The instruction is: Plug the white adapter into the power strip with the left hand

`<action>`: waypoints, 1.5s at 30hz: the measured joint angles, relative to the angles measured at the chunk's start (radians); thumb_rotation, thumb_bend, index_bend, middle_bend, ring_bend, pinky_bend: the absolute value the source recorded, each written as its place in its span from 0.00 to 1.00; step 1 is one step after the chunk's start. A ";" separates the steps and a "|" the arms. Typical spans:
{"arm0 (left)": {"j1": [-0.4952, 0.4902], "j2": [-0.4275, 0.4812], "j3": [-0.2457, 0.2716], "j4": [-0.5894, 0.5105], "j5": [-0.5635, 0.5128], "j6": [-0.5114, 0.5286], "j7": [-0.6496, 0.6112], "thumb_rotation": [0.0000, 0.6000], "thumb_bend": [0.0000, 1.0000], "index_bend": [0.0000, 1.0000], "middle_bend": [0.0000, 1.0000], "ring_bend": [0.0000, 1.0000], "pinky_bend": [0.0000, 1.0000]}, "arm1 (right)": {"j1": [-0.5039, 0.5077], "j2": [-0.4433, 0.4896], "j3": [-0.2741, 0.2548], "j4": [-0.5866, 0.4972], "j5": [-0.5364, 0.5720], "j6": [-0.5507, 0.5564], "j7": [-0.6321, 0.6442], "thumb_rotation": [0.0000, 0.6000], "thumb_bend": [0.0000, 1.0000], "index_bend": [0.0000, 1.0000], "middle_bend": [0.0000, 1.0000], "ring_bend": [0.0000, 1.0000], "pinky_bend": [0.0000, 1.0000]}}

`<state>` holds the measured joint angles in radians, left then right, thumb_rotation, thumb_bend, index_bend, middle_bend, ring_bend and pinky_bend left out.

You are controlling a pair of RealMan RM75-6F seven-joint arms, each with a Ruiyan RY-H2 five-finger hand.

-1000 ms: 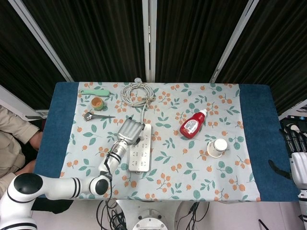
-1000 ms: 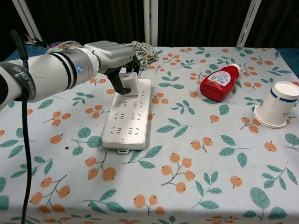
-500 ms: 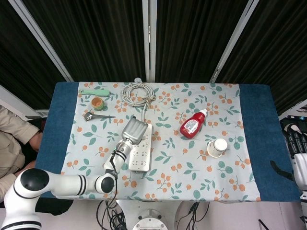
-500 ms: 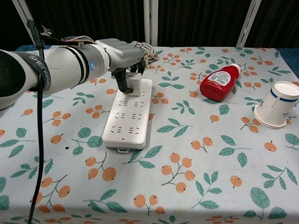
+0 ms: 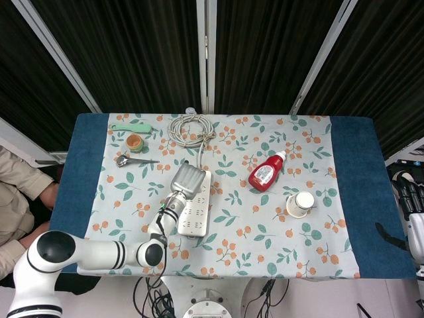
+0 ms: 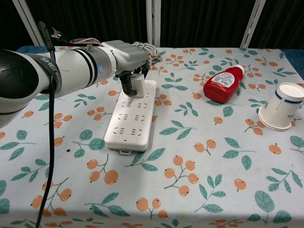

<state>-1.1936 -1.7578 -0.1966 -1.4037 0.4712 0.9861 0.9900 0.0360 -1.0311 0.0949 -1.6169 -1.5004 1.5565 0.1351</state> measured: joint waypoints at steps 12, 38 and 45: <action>0.003 -0.021 0.016 0.016 0.013 0.008 -0.018 1.00 0.45 0.82 0.95 0.77 0.30 | -0.001 -0.001 0.001 -0.002 0.001 0.000 -0.004 1.00 0.16 0.00 0.00 0.00 0.00; 0.043 -0.016 0.011 0.001 0.101 0.044 -0.073 1.00 0.11 0.39 0.54 0.48 0.29 | -0.003 -0.001 0.002 -0.010 -0.003 0.003 -0.012 1.00 0.16 0.00 0.00 0.00 0.00; 0.044 -0.012 0.005 -0.004 0.086 0.041 -0.068 1.00 0.11 0.28 0.42 0.34 0.25 | -0.004 0.000 0.004 -0.007 -0.001 0.003 -0.007 1.00 0.16 0.00 0.00 0.00 0.00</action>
<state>-1.1493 -1.7700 -0.1915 -1.4079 0.5574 1.0273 0.9224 0.0323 -1.0313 0.0986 -1.6235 -1.5016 1.5597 0.1280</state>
